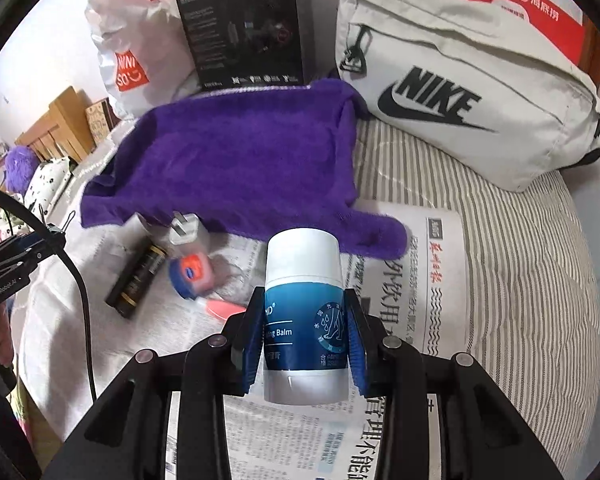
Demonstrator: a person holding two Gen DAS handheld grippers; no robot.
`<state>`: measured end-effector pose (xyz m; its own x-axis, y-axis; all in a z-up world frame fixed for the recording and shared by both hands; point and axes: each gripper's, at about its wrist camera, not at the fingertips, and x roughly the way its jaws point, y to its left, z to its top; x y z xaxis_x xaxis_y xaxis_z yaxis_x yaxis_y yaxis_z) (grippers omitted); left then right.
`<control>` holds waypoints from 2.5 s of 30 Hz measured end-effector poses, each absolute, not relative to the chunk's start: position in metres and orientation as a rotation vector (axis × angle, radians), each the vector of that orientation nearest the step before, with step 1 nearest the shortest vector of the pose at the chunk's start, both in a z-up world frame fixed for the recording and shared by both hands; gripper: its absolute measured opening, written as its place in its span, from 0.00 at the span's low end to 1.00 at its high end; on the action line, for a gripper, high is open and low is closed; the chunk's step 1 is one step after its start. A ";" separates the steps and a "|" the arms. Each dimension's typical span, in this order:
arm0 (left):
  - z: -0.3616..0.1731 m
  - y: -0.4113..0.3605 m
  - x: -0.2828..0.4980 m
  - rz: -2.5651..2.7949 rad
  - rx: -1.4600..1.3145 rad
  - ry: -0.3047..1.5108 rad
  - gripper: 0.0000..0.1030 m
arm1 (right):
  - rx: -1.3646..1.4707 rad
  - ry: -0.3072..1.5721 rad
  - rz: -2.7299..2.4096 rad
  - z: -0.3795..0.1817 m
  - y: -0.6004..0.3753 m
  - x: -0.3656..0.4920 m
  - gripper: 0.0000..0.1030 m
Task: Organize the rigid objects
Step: 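Carry the clip with the left tool onto the purple towel while the right tool carries the bottle there, then open the left tool to release the clip while the right tool releases the bottle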
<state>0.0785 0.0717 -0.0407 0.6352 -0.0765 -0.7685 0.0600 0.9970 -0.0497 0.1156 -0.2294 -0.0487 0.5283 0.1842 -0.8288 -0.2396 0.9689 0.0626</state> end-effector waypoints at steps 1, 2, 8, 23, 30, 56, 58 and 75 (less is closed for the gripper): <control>-0.037 0.071 0.080 -0.080 -0.017 0.875 0.38 | -0.063 0.977 0.254 -0.046 -0.228 0.116 0.35; -0.033 0.071 0.081 -0.082 -0.014 0.872 0.38 | -0.063 0.973 0.256 -0.043 -0.227 0.117 0.35; -0.012 0.068 0.098 -0.103 -0.005 0.851 0.38 | -0.058 0.948 0.268 -0.025 -0.222 0.130 0.35; 0.003 0.063 0.168 -0.147 -0.017 0.821 0.38 | -0.040 0.915 0.294 -0.019 -0.206 0.196 0.35; -0.015 0.062 0.207 -0.150 -0.032 0.844 0.38 | -0.055 0.926 0.300 -0.033 -0.194 0.237 0.35; -0.095 0.056 0.290 -0.110 0.007 1.008 0.38 | -0.161 1.038 0.293 -0.094 -0.155 0.324 0.35; -0.095 0.054 0.290 -0.100 0.027 1.021 0.38 | -0.173 1.038 0.289 -0.094 -0.153 0.324 0.35; -0.096 0.051 0.280 -0.073 0.060 1.044 0.58 | -0.175 1.062 0.308 -0.091 -0.155 0.306 0.56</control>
<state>0.2802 0.0508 -0.0959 0.5007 -0.0317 -0.8650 0.0887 0.9959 0.0149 0.3063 -0.1552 -0.0907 0.4493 0.1642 -0.8781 -0.3316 0.9434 0.0067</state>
